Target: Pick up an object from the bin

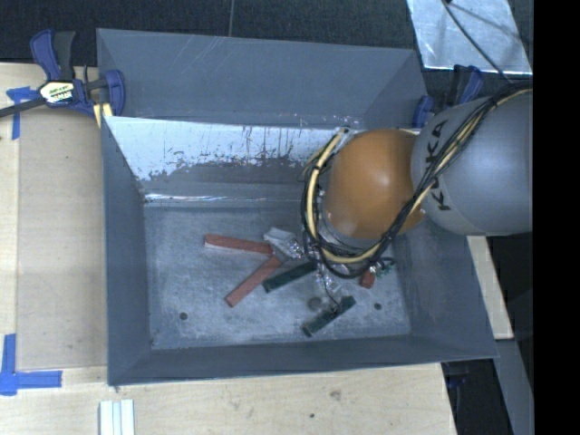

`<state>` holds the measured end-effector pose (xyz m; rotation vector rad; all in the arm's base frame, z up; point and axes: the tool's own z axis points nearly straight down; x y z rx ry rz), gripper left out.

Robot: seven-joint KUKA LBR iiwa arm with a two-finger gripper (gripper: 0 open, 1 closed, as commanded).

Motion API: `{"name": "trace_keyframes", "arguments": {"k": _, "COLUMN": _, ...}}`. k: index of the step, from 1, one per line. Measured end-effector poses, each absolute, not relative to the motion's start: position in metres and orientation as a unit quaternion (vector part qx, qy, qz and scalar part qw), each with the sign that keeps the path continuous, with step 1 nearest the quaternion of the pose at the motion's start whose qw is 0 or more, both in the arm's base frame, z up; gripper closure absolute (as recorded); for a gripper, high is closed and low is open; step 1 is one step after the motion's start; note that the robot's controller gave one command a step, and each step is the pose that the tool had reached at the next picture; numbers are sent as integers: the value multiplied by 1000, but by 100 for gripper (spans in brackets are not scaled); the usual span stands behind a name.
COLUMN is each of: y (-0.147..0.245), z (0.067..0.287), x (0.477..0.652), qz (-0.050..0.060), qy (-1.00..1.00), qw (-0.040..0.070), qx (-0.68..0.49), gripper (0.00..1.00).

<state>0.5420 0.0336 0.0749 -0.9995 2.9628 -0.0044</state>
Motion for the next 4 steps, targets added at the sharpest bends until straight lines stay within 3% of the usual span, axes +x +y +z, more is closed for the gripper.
{"name": "trace_keyframes", "arguments": {"k": 1, "y": 34, "z": 73, "x": 540, "qz": 0, "qy": 948, "qw": 5, "qx": -318, "gripper": 100}}
{"name": "trace_keyframes", "arguments": {"k": 2, "y": 33, "z": 71, "x": 538, "qz": 0, "qy": 948, "qw": 1, "qx": -318, "gripper": 0}}
{"name": "trace_keyframes", "arguments": {"k": 3, "y": 83, "z": 141, "x": 602, "qz": 0, "qy": 932, "qw": 6, "qx": -361, "gripper": 0}}
{"name": "trace_keyframes", "arguments": {"k": 4, "y": 107, "z": 76, "x": 622, "qz": 0, "qy": 886, "qw": 2, "qx": -464, "gripper": 0}}
